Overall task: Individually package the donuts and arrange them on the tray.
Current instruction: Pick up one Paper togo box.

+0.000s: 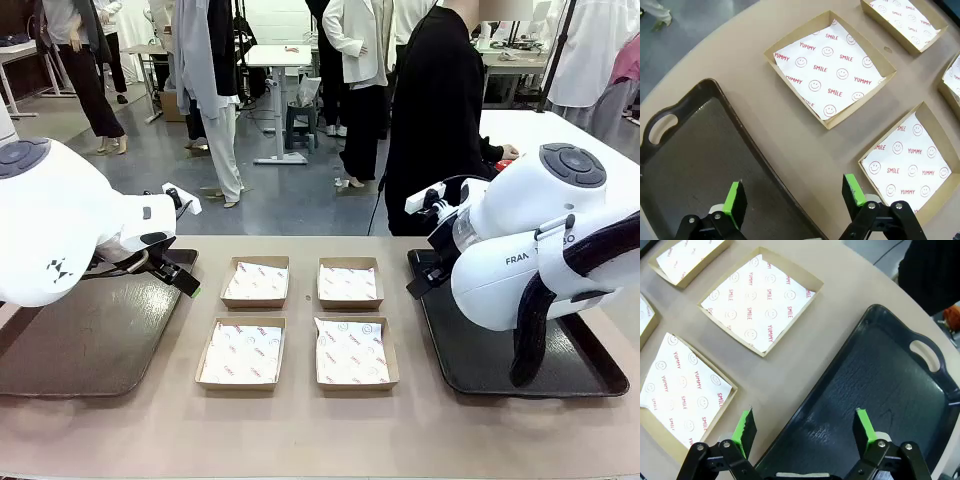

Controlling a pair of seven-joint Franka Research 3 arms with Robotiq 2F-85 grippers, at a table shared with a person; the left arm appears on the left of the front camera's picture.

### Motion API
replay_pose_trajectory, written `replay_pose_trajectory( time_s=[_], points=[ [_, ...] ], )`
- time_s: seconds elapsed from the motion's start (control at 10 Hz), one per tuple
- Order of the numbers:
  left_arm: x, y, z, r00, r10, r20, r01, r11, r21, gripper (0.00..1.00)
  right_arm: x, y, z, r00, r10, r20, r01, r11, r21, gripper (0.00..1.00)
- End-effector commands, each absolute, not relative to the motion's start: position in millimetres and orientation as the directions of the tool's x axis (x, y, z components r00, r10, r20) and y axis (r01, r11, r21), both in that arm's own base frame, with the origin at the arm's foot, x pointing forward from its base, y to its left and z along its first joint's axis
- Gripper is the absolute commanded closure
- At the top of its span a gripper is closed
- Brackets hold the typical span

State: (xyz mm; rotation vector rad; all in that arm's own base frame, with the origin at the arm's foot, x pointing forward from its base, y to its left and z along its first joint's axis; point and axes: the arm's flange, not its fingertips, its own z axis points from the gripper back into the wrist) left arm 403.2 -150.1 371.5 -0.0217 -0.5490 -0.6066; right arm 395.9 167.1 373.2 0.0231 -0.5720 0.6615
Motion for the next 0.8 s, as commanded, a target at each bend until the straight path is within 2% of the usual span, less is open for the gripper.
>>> replay_pose_trajectory(
  time_s=[0.0,0.7],
  points=[
    [403.1,-150.2,371.5,0.683,-0.536,0.496,0.547,0.826,0.138,0.00,395.9,167.1,373.2,0.641,0.574,0.509,-0.587,0.795,-0.157,0.00],
    [403.1,-150.2,371.5,0.683,-0.536,0.496,0.547,0.826,0.138,0.00,395.9,167.1,373.2,0.641,0.574,0.509,-0.587,0.795,-0.157,0.00]
  ],
)
